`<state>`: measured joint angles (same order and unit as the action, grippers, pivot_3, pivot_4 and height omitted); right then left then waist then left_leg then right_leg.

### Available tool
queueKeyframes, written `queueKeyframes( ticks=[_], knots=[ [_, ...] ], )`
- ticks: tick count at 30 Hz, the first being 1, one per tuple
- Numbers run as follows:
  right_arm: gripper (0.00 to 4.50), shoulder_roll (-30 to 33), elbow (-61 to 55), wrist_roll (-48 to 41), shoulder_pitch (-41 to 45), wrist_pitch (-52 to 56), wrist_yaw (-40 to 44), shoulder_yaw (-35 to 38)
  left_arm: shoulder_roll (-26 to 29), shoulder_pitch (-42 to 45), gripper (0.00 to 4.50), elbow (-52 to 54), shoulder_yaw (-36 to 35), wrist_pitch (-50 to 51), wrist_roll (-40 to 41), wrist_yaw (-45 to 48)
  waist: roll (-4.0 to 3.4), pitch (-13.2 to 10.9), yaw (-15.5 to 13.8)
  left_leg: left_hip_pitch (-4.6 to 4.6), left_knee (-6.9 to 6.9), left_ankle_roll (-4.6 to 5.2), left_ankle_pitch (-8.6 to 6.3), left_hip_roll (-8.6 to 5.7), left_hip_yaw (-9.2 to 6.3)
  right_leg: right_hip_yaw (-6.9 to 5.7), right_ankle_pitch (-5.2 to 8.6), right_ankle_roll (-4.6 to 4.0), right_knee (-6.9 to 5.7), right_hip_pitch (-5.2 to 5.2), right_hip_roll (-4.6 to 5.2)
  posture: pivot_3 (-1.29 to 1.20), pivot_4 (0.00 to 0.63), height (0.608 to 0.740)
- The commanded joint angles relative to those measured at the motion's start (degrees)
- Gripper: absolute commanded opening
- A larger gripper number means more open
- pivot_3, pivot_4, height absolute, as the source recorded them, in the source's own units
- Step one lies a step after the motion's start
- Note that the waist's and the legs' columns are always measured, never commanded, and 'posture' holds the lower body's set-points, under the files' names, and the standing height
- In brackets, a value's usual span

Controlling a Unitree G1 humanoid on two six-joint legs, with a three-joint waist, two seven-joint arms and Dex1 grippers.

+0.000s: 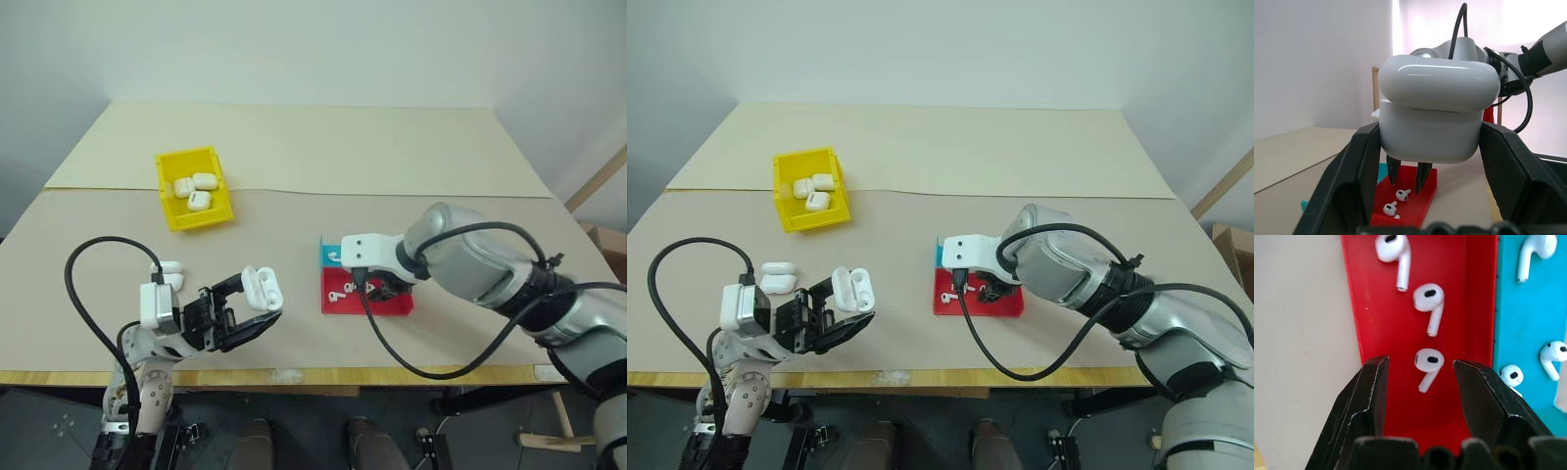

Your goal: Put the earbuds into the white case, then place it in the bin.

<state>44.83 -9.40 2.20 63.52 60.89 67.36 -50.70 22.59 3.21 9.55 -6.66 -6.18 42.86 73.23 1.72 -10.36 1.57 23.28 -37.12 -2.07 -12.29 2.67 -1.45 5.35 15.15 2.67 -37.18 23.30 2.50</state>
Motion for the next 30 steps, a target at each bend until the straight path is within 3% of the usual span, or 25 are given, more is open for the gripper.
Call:
queueKeyframes(
  ticks=[1,28,30],
  knots=[
    [2.54,-0.5,0.2,1.3,0.2,-0.3,-0.1,1.2,0.4,-0.7,2.79,2.6,-1.0,-0.8,0.4,0.2,0.0,0.0,0.2,0.0,0.0,0.0,0.0,0.0,0.0,0.0,0.0,0.0,0.0,0.0,0.0,0.0,0.15,0.74],
    [2.54,-4.3,5.5,3.8,-0.9,-2.2,-0.4,1.5,0.2,-2.3,2.79,3.0,-1.2,-1.6,-0.5,0.3,0.0,0.0,0.9,-0.01,0.01,0.0,0.0,0.01,-0.04,-0.03,-0.01,-0.01,-0.03,0.0,-0.01,0.0,0.15,0.74],
    [2.17,-4.4,5.7,4.0,-1.0,-2.4,0.0,1.5,0.2,-2.4,2.79,3.0,-1.2,-1.6,-0.6,0.2,0.0,0.0,0.9,-0.01,0.01,0.0,0.0,0.01,-0.04,-0.04,-0.01,-0.01,-0.03,0.0,-0.01,0.0,0.15,0.74]
  ],
)
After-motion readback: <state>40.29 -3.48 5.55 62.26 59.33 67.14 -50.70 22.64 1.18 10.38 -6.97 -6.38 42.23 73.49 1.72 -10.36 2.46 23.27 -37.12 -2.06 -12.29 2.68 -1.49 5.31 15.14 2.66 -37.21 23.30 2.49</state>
